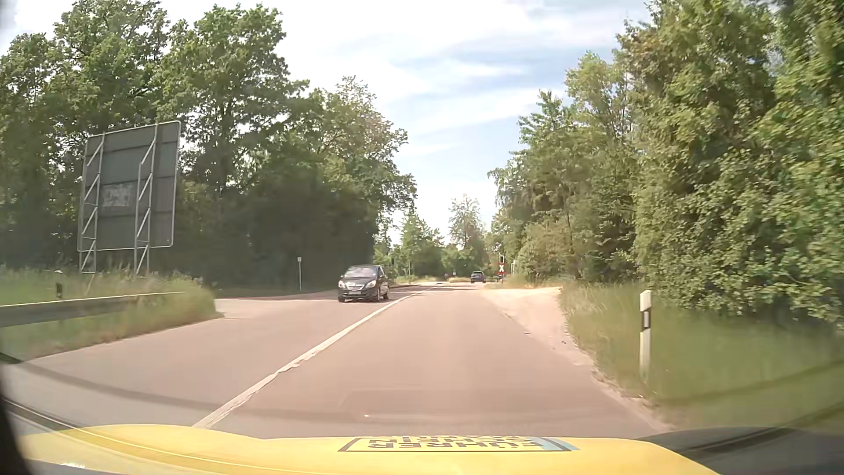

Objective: Follow the waypoints while adhering to traffic rules and regulations

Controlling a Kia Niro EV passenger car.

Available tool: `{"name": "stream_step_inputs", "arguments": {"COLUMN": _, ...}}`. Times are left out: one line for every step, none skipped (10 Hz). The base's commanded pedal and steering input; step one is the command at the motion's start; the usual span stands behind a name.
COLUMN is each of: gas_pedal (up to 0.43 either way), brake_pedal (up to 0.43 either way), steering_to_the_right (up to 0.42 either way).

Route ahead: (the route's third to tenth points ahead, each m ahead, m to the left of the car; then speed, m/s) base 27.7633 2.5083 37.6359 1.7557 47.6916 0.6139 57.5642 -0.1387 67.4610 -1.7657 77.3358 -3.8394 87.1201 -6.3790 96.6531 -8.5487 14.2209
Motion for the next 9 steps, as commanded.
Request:
{"name": "stream_step_inputs", "arguments": {"gas_pedal": 0.000, "brake_pedal": 0.000, "steering_to_the_right": 0.008}}
{"name": "stream_step_inputs", "arguments": {"gas_pedal": 0.000, "brake_pedal": 0.000, "steering_to_the_right": 0.009}}
{"name": "stream_step_inputs", "arguments": {"gas_pedal": 0.000, "brake_pedal": 0.000, "steering_to_the_right": 0.009}}
{"name": "stream_step_inputs", "arguments": {"gas_pedal": 0.000, "brake_pedal": 0.000, "steering_to_the_right": 0.009}}
{"name": "stream_step_inputs", "arguments": {"gas_pedal": 0.000, "brake_pedal": 0.000, "steering_to_the_right": 0.009}}
{"name": "stream_step_inputs", "arguments": {"gas_pedal": 0.000, "brake_pedal": 0.000, "steering_to_the_right": 0.009}}
{"name": "stream_step_inputs", "arguments": {"gas_pedal": 0.000, "brake_pedal": 0.012, "steering_to_the_right": 0.009}}
{"name": "stream_step_inputs", "arguments": {"gas_pedal": 0.000, "brake_pedal": 0.037, "steering_to_the_right": 0.008}}
{"name": "stream_step_inputs", "arguments": {"gas_pedal": 0.000, "brake_pedal": 0.091, "steering_to_the_right": 0.009}}
